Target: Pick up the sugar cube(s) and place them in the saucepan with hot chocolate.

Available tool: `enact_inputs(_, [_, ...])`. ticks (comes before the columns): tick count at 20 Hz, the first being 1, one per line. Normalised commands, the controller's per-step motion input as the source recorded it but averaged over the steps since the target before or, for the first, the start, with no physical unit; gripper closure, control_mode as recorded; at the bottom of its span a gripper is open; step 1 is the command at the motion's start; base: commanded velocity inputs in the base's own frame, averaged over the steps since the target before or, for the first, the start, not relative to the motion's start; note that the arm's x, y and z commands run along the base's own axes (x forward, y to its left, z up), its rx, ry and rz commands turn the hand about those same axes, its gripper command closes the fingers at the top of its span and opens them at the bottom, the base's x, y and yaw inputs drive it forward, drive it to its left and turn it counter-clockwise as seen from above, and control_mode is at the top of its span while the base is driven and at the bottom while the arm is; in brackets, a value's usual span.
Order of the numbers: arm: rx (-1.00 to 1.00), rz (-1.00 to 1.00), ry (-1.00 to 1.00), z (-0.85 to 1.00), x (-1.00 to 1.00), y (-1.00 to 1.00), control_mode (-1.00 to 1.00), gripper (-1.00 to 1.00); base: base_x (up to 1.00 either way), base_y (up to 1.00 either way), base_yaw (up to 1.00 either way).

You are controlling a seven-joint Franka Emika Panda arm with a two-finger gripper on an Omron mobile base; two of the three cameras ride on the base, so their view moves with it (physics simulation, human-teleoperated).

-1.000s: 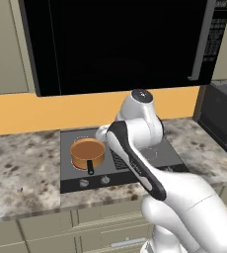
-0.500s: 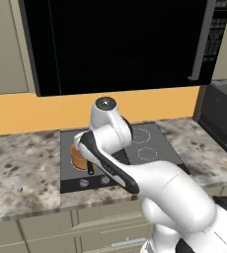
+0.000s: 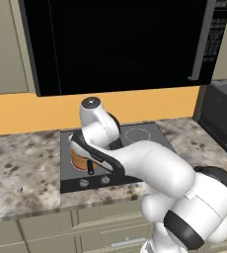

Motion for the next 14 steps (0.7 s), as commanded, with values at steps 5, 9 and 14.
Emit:
enact_inputs(5, [-0.01,0.0,0.04,-0.26,0.39,0.0,-1.0,1.0,0.0,0.0,0.0])
enact_inputs(9, [-0.01,0.0,0.04,-0.38,0.33,0.0,-1.0,1.0,0.0,0.0,0.0])
enact_inputs(14, [-0.02,0.0,0.02,-0.41,0.28,0.0,-1.0,1.0,0.0,0.0,0.0])
